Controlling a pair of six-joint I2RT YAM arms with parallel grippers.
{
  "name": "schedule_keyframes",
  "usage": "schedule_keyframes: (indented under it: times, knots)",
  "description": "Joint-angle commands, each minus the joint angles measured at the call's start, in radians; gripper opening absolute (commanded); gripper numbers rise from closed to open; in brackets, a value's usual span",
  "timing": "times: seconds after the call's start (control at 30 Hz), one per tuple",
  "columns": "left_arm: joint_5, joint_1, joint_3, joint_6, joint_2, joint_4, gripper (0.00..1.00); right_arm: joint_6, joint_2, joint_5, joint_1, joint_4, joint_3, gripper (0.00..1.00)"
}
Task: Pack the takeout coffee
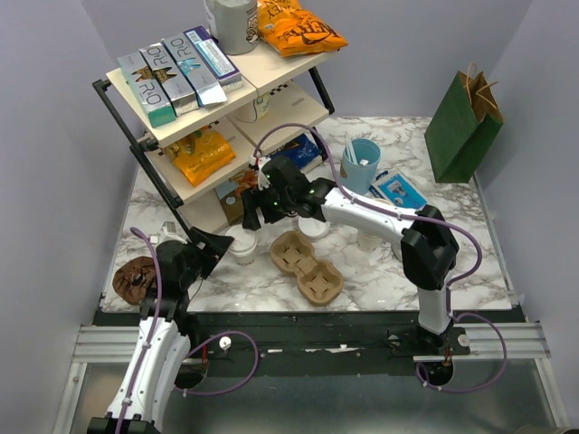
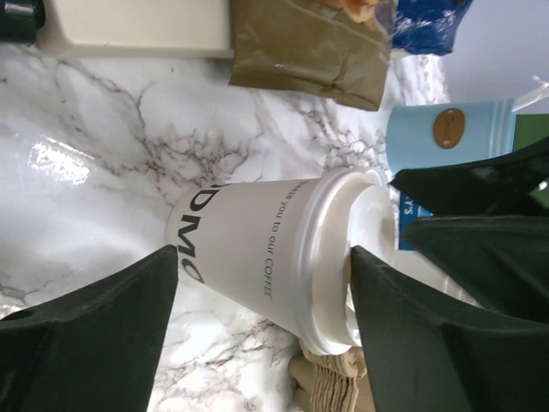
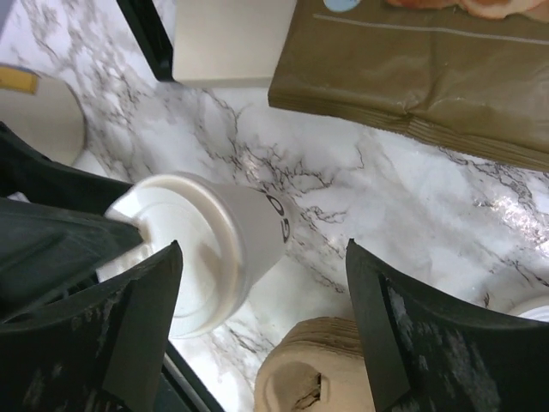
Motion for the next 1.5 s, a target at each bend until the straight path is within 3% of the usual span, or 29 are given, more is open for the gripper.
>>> schedule_keyframes:
  times: [0.0, 0.53, 0.73, 0.93, 0.97, 1.13, 1.17, 1.37, 1.43, 1.47]
  knots:
    - [0.034, 0.001, 0.053, 0.034, 0.02, -0.057, 0.91, 0.046, 0.011, 0.005, 0.0, -0.062, 0.067, 0.86]
    - [0.088, -0.001, 0.034, 0.02, 0.037, -0.032, 0.92, 0.242, -0.037, -0.176, 0.009, 0.03, -0.111, 0.85]
    - [0.129, -0.001, -0.038, -0.002, 0.034, -0.009, 0.79, 0.299, -0.02, -0.179, 0.009, 0.072, -0.179, 0.73]
    - [0.162, -0.001, -0.111, -0.038, 0.054, 0.055, 0.64, 0.325, 0.005, -0.196, 0.013, 0.162, -0.261, 0.52]
    - [0.159, 0.001, -0.114, -0.038, 0.057, 0.061, 0.59, 0.327, 0.008, -0.195, 0.015, 0.184, -0.281, 0.44]
    - [0.116, -0.001, -0.109, -0.022, 0.057, 0.035, 0.49, 0.276, 0.022, -0.152, 0.03, 0.267, -0.342, 0.35]
    - [0.108, 0.001, -0.108, -0.019, 0.055, 0.025, 0.45, 0.259, 0.029, -0.126, 0.032, 0.267, -0.342, 0.29]
    - [0.053, -0.001, -0.092, 0.011, 0.069, -0.044, 0.42, 0.161, 0.037, 0.006, 0.033, 0.261, -0.367, 0.26]
    - [0.047, -0.001, -0.06, 0.029, 0.08, -0.069, 0.43, 0.153, 0.025, 0.026, 0.035, 0.222, -0.353, 0.28]
    - [0.048, -0.001, -0.048, 0.032, 0.08, -0.086, 0.49, 0.147, 0.019, 0.019, 0.035, 0.192, -0.327, 0.35]
